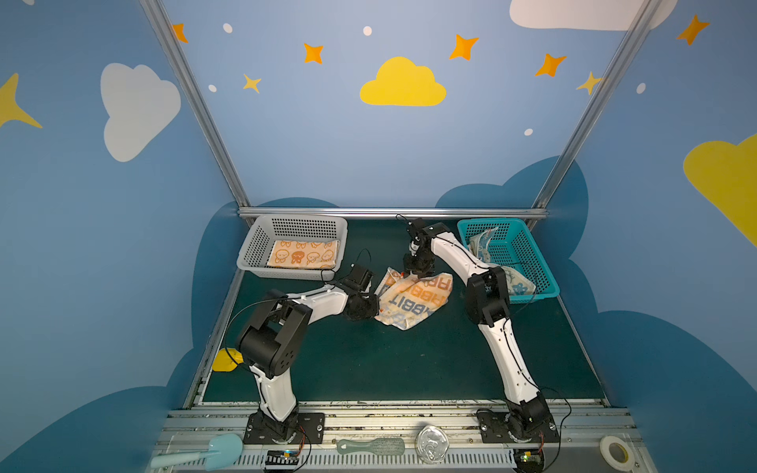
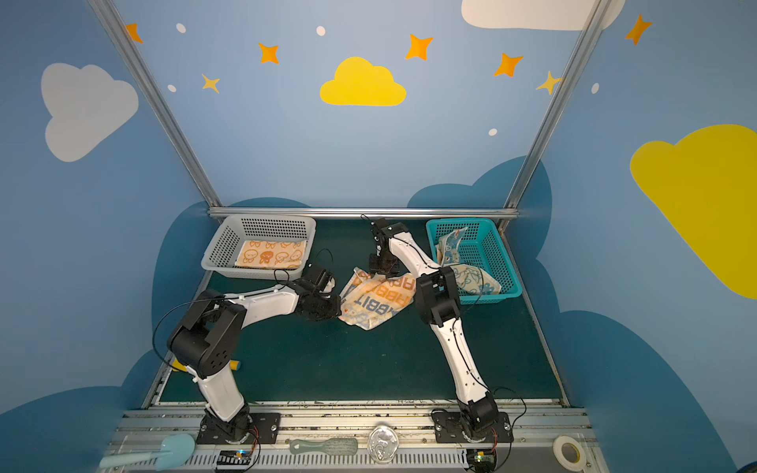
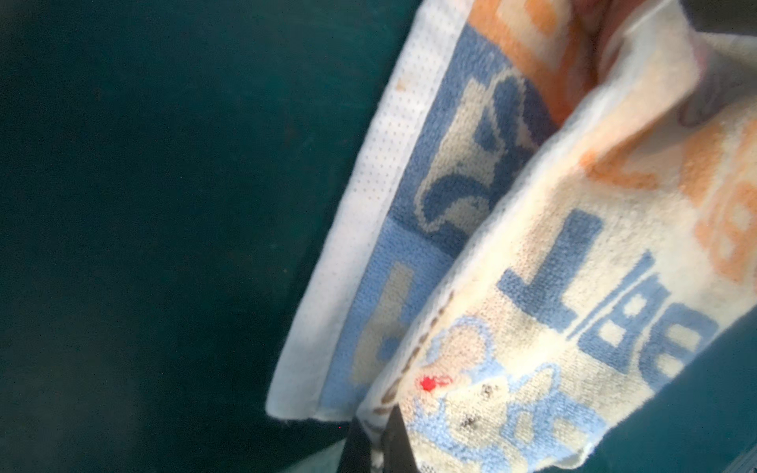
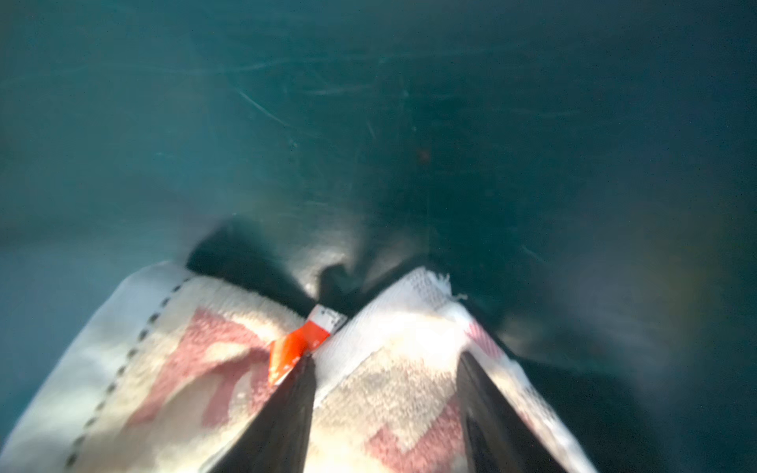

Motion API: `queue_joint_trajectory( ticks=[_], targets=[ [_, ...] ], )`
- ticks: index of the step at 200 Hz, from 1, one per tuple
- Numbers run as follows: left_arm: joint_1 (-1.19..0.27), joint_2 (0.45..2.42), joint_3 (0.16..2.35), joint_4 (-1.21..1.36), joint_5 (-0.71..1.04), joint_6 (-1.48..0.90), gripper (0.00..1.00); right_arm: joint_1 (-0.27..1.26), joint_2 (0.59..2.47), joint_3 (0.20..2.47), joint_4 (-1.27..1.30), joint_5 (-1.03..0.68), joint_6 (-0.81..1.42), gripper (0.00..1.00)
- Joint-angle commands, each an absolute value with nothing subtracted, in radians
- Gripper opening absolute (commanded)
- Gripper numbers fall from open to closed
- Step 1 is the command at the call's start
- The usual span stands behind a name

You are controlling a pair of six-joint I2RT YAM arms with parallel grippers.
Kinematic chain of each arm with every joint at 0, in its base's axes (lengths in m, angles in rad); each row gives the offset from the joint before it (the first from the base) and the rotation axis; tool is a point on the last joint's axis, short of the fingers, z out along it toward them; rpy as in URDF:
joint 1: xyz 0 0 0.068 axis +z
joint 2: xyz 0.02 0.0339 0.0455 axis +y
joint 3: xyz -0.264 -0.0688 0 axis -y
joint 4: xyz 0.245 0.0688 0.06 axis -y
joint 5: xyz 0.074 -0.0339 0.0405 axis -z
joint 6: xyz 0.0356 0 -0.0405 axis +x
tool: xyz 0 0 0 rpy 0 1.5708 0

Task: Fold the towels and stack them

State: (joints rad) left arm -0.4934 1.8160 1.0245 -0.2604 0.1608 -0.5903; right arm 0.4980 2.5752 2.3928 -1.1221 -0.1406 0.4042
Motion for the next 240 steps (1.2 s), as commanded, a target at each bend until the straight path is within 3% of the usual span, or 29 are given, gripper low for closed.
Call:
queue_joint_trajectory(
  ticks=[1, 30, 90, 118, 151, 203, 240],
  targets=[
    [-0.494, 1.831, 1.008, -0.276, 0.155, -0.578, 0.03, 0.496, 2.607, 2.410, -1.132, -0.146, 0.408, 0.53],
    [-0.495, 1.836, 1.005, -0.271, 0.159, -0.579, 0.03, 0.507, 2.624, 2.392, -1.154, -0.052, 0.404, 0.40],
    [-0.494, 1.837, 1.005, -0.273, 0.158, -0.579, 0.03, 0.499, 2.623, 2.392, -1.163, -0.039, 0.420, 0.08],
    [-0.494, 1.836, 1.006, -0.279, 0.154, -0.576, 0.03, 0.490, 2.621, 2.395, -1.151, -0.046, 0.406, 0.00],
    [-0.494, 1.827, 1.009, -0.289, 0.147, -0.571, 0.03, 0.486, 2.616, 2.404, -1.152, -0.047, 0.413, 0.00],
    [-0.495, 1.835, 1.010, -0.285, 0.149, -0.572, 0.03, 0.477, 2.574, 2.407, -1.113, -0.092, 0.430, 0.28],
    [-0.497, 1.835, 1.008, -0.283, 0.153, -0.571, 0.03, 0.478, 2.584, 2.408, -1.083, -0.086, 0.417, 0.37]
  ],
)
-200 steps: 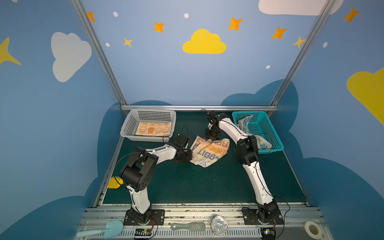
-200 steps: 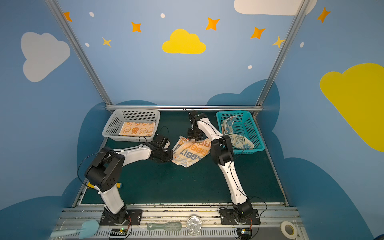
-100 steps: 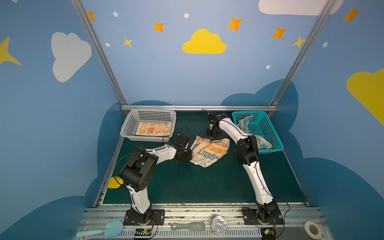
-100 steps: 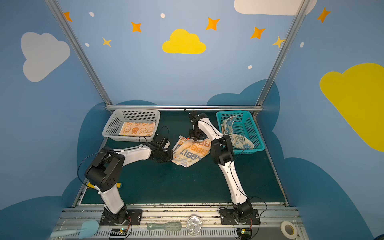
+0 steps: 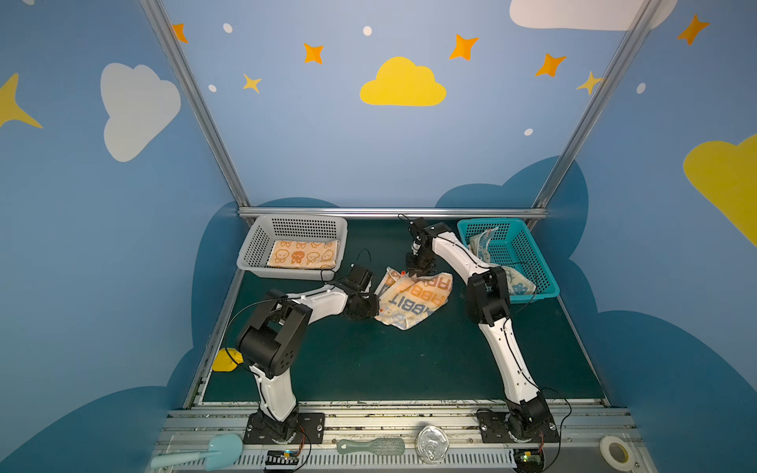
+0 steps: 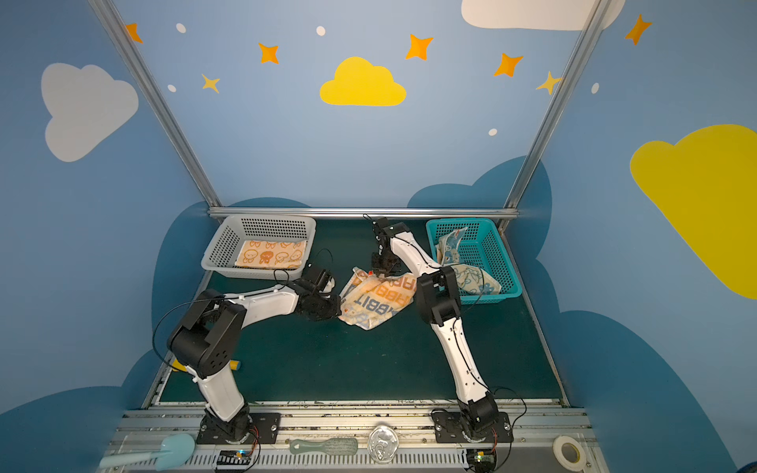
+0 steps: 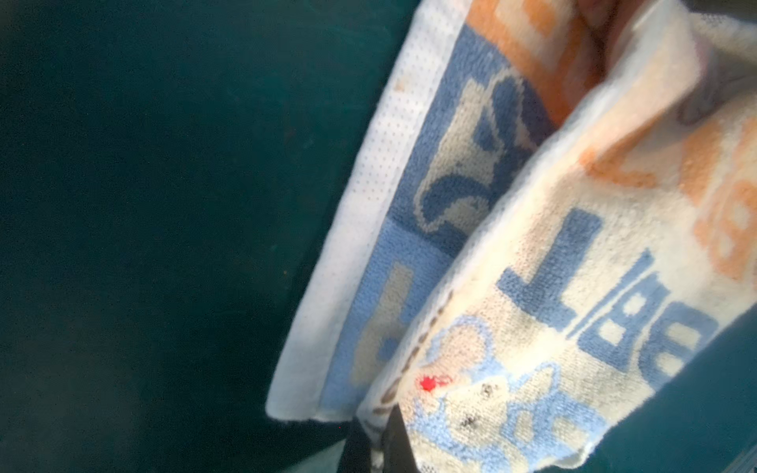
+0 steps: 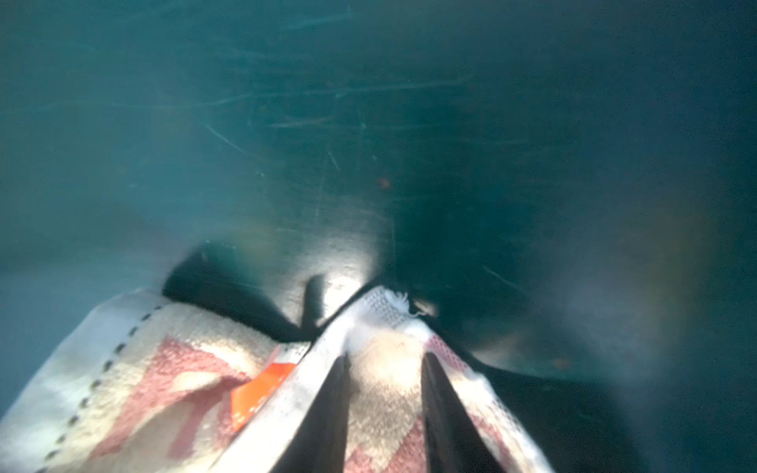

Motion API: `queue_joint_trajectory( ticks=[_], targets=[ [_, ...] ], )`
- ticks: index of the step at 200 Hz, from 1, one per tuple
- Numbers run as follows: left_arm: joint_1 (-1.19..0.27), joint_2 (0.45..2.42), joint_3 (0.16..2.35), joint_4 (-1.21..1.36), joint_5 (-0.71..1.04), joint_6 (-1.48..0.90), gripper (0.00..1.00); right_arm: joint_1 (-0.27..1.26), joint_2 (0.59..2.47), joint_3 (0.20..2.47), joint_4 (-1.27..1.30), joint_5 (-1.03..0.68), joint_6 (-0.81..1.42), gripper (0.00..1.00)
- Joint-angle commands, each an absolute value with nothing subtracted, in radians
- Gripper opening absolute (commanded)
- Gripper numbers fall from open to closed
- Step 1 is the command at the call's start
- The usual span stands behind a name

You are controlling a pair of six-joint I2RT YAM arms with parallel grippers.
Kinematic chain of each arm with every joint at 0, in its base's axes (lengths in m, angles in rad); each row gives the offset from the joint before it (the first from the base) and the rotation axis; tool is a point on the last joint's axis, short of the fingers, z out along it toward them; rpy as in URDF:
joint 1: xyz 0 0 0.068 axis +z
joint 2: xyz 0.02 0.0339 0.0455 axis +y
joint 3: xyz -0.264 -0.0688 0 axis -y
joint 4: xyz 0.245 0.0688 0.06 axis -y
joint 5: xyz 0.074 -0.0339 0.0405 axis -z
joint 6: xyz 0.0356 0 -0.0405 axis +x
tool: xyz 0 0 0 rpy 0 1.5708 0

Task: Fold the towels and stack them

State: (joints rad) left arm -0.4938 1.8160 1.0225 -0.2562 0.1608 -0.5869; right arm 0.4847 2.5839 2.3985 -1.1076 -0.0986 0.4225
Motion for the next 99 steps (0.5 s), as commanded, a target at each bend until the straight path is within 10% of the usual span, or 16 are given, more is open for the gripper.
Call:
queue_joint_trajectory(
  ticks=[1, 99],
  targets=[
    [-0.496, 1.836, 1.008, -0.282, 0.153, -0.571, 0.03, 0.478, 2.585, 2.407, -1.082, -0.086, 0.417, 0.37],
    [-0.496, 1.836, 1.003, -0.275, 0.161, -0.573, 0.03, 0.539, 2.674, 2.436, -1.096, 0.101, 0.370, 0.37]
  ],
)
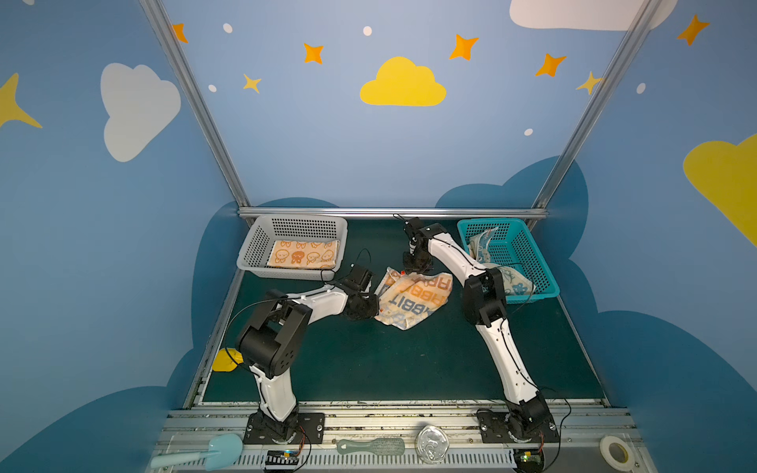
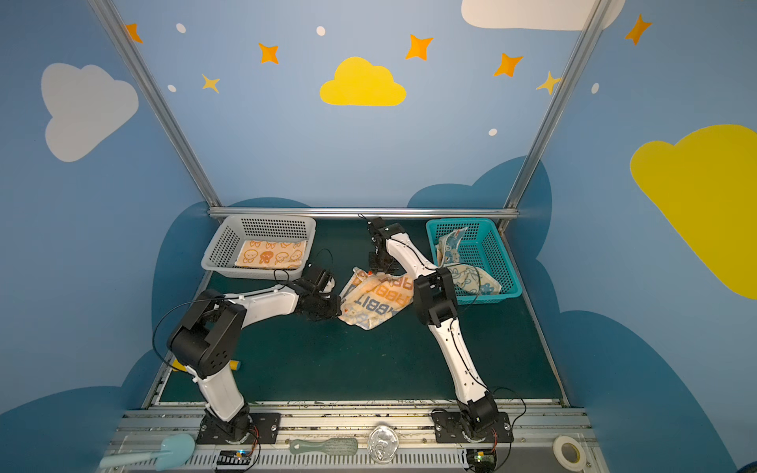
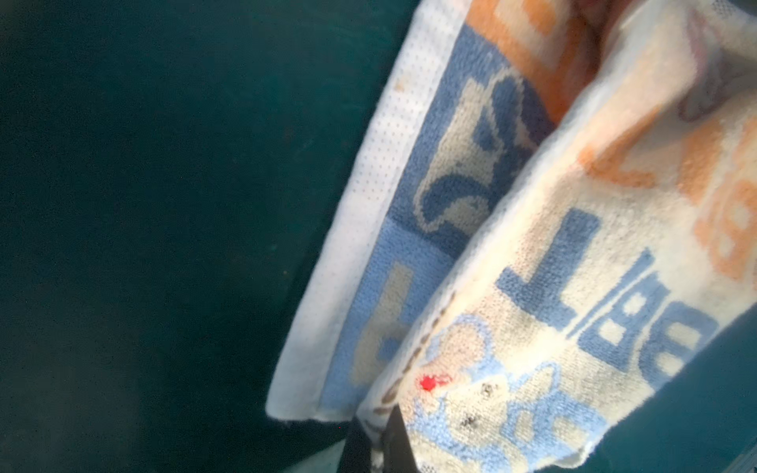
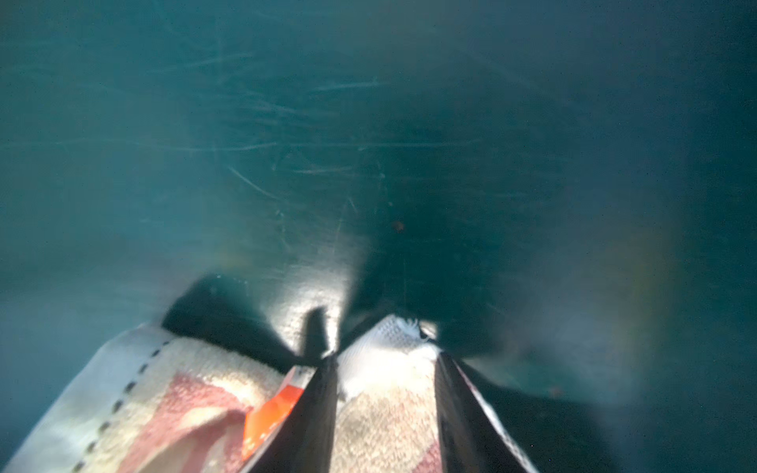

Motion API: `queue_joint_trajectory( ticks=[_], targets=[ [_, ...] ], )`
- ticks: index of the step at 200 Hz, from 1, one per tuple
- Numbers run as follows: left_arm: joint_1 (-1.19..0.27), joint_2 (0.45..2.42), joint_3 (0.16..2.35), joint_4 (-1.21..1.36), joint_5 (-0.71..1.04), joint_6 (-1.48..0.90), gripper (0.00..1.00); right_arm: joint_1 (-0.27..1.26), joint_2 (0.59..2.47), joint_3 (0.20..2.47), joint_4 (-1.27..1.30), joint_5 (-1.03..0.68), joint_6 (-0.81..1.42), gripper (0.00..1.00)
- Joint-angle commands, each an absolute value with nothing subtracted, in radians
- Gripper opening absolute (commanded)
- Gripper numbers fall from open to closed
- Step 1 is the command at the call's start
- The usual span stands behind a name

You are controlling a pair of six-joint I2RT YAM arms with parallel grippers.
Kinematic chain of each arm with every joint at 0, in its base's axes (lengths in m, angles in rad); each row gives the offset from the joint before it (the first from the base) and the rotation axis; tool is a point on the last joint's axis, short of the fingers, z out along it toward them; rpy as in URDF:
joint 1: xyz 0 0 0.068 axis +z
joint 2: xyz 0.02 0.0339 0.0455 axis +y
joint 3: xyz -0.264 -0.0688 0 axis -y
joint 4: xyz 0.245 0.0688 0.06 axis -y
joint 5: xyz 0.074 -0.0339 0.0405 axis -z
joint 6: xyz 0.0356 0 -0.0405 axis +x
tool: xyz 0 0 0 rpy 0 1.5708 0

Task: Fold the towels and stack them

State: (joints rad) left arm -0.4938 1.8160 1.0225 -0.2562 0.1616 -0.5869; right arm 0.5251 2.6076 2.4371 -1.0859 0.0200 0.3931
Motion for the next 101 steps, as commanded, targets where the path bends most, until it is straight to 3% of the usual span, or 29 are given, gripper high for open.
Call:
queue_joint_trajectory(
  ticks=[1, 37, 55, 101],
  targets=[
    [-0.496, 1.837, 1.003, -0.275, 0.161, -0.573, 0.03, 0.540, 2.675, 2.435, -1.097, 0.103, 0.371, 0.37],
    [-0.498, 1.837, 1.003, -0.273, 0.161, -0.573, 0.03, 0.551, 2.690, 2.407, -1.125, 0.172, 0.351, 0.29],
    [-0.498, 1.840, 1.003, -0.273, 0.162, -0.572, 0.03, 0.552, 2.705, 2.400, -1.137, 0.184, 0.355, 0.15],
    [-0.499, 1.838, 1.000, -0.275, 0.158, -0.573, 0.03, 0.555, 2.709, 2.422, -1.169, 0.206, 0.348, 0.07]
  ],
)
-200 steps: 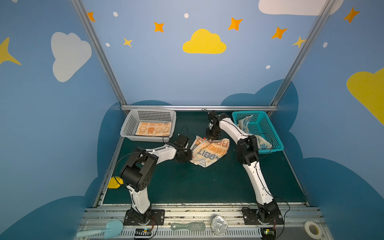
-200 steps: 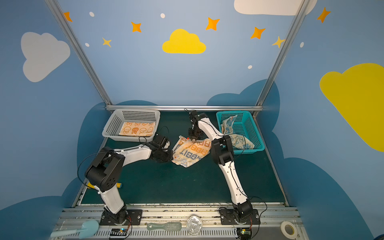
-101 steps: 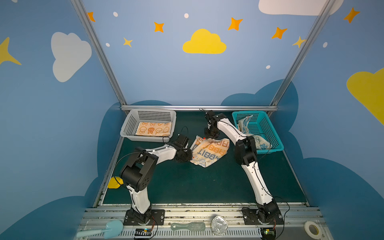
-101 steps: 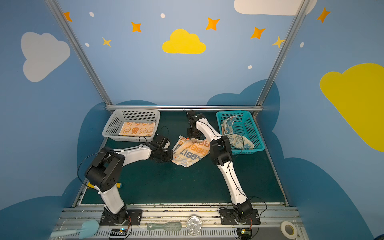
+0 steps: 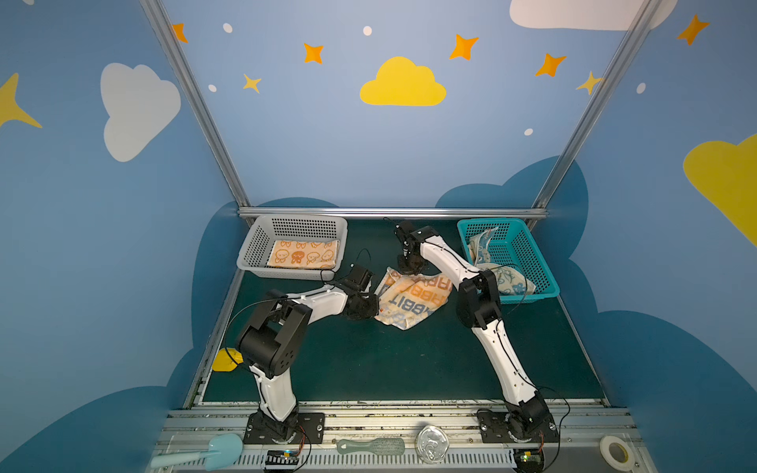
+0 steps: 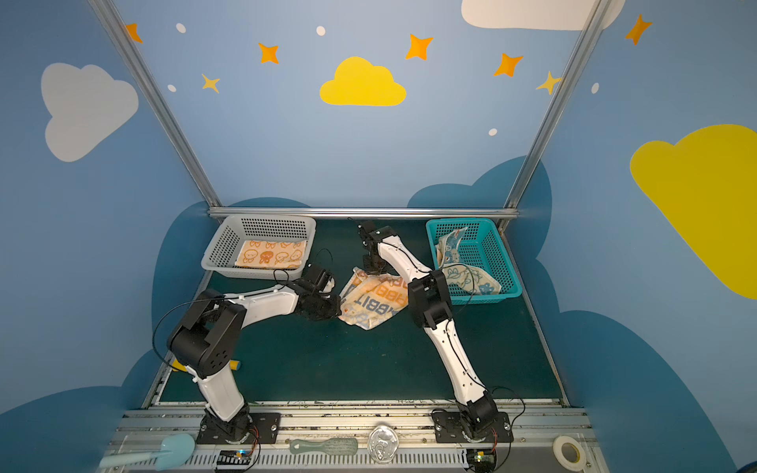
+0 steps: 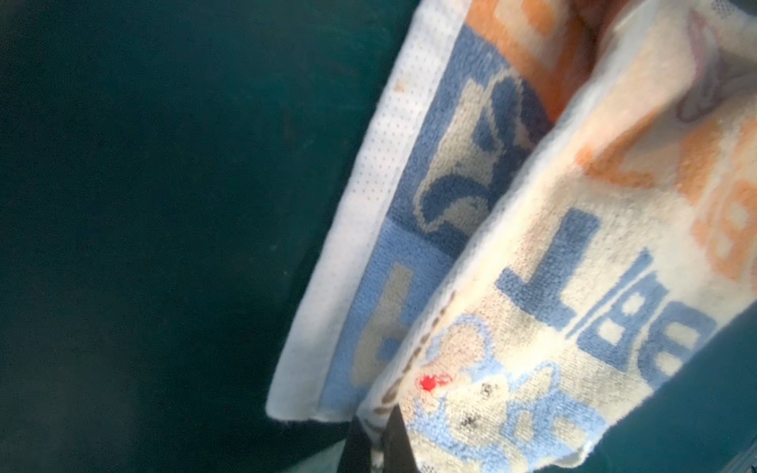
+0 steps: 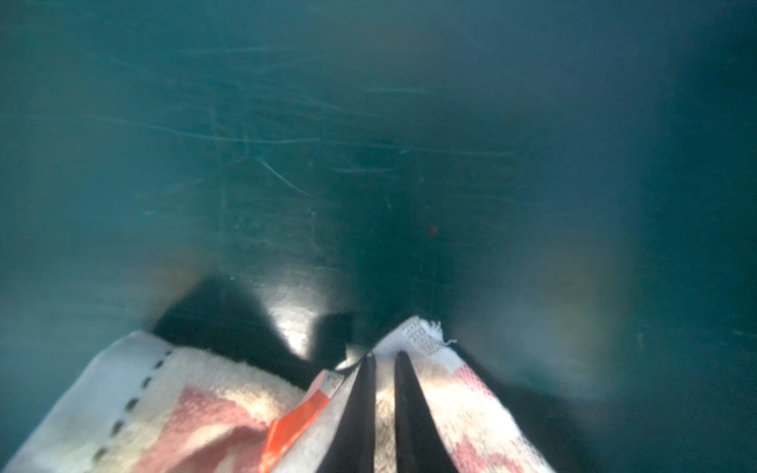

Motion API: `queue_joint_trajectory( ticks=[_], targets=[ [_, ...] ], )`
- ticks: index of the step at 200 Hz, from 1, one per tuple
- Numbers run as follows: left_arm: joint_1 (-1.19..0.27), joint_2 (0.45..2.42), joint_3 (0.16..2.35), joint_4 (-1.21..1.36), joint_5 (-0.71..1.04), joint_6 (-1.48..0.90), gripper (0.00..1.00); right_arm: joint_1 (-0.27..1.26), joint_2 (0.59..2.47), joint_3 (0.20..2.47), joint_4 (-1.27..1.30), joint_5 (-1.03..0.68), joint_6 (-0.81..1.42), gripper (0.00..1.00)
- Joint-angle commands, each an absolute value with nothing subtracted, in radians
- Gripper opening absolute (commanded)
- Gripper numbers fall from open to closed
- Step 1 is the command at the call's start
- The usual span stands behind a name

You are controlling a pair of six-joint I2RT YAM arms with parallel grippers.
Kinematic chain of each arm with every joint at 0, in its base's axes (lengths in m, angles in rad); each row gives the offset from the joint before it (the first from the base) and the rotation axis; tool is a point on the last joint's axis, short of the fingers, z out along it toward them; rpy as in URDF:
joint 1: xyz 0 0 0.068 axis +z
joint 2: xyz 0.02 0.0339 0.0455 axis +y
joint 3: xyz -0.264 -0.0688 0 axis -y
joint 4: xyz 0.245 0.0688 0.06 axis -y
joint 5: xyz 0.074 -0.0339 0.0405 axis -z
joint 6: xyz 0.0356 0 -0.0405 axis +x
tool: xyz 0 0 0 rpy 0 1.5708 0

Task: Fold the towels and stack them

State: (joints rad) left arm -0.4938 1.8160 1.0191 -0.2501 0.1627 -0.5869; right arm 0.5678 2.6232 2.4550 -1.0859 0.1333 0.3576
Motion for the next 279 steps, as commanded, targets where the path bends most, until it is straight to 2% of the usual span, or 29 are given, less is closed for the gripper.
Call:
queue_joint_trajectory(
  ticks=[1, 11, 37, 72, 144, 206, 252, 279],
  targets=[
    [-0.499, 1.838, 1.000, -0.275, 0.159, -0.573, 0.03, 0.555, 2.710, 2.422, -1.169, 0.207, 0.348, 0.07],
    [-0.499, 1.839, 0.999, -0.274, 0.160, -0.572, 0.03, 0.552, 2.712, 2.419, -1.172, 0.219, 0.345, 0.00],
    [-0.499, 1.838, 1.000, -0.275, 0.158, -0.574, 0.03, 0.552, 2.708, 2.428, -1.188, 0.239, 0.375, 0.00],
    [-0.500, 1.842, 1.004, -0.273, 0.162, -0.574, 0.03, 0.531, 2.633, 2.428, -1.186, 0.190, 0.382, 0.26],
    [-0.504, 1.842, 1.000, -0.265, 0.166, -0.575, 0.03, 0.512, 2.517, 2.348, -1.037, 0.127, 0.373, 0.51],
    [-0.505, 1.839, 0.996, -0.262, 0.167, -0.574, 0.03, 0.520, 2.628, 2.422, -1.076, -0.044, 0.417, 0.53],
    [-0.504, 1.836, 0.993, -0.259, 0.170, -0.575, 0.03, 0.533, 2.661, 2.421, -1.120, -0.003, 0.434, 0.46],
    [-0.505, 1.833, 0.991, -0.257, 0.170, -0.575, 0.03, 0.538, 2.672, 2.414, -1.145, 0.012, 0.444, 0.36]
  ],
)
